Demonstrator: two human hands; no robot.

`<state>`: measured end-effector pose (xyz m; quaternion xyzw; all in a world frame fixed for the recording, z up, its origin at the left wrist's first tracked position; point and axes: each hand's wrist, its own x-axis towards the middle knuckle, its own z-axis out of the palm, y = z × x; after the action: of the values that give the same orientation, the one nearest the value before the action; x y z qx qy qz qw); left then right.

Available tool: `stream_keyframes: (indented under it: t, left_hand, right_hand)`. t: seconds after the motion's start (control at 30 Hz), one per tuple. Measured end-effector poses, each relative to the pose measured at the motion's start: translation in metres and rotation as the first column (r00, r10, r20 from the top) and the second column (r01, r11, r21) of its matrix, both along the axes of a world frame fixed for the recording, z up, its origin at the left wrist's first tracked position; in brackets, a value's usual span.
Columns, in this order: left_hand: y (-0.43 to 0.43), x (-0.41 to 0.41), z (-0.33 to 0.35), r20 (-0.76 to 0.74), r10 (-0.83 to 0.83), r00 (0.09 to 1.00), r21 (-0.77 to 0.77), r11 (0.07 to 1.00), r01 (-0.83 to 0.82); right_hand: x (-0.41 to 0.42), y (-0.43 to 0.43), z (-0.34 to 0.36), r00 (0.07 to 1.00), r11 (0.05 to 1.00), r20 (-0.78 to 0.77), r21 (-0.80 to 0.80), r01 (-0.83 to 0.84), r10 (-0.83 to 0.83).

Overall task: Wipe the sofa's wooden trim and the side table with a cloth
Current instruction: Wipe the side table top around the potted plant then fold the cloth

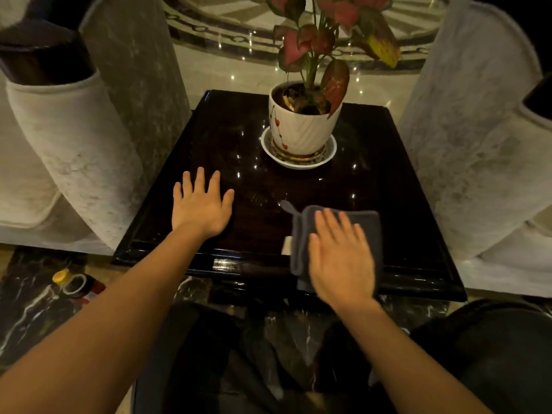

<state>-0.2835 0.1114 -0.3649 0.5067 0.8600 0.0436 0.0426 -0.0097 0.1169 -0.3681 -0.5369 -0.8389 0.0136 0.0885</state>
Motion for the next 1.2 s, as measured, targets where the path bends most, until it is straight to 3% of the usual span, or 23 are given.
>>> stream_keyframes:
  t: [0.1, 0.2, 0.4, 0.53, 0.8, 1.0, 1.1, 1.2]
  left_hand:
    - [-0.001, 0.002, 0.001, 0.005, -0.002, 1.000, 0.000, 1.000, 0.002]
    - [-0.001, 0.000, 0.001, 0.014, 0.003, 1.000, -0.016, 1.000, -0.003]
    - [0.000, 0.000, 0.000, 0.008, 0.005, 1.000, 0.007, 1.000, -0.005]
    - [0.000, 0.002, 0.001, -0.023, 0.002, 1.000, 0.033, 0.999, -0.001]
    - [0.006, 0.035, 0.017, 0.015, 0.085, 0.996, -0.001, 0.996, -0.085]
    - [0.030, 0.092, 0.013, 0.034, -0.064, 0.997, 0.038, 0.997, 0.062]
    - [0.039, 0.103, 0.009, 0.047, -0.069, 0.996, 0.049, 0.997, 0.067]
    - [0.039, 0.101, -0.002, 0.004, -0.077, 0.997, 0.070, 0.995, 0.077]
  right_hand:
    - [0.022, 0.003, -0.001, 0.991, 0.991, 0.011, 0.014, 0.135, -0.135]
    - [-0.013, -0.005, 0.004, 0.981, 0.981, 0.008, 0.009, 0.195, -0.195]
    - [-0.124, -0.031, 0.004, 0.994, 0.994, -0.052, -0.041, -0.100, 0.098]
    - [-0.073, -0.012, 0.005, 0.970, 0.971, -0.058, -0.017, -0.239, 0.238]
    - [0.096, 0.043, 0.006, 0.995, 0.998, -0.079, 0.013, 0.061, -0.059]
    - [0.047, 0.026, 0.010, 0.942, 0.945, -0.101, 0.033, 0.324, -0.320]
    - [0.001, 0.010, 0.009, 0.971, 0.977, -0.113, 0.013, 0.212, -0.209]
    - [0.014, 0.012, 0.006, 0.995, 1.000, -0.103, -0.004, 0.009, -0.009]
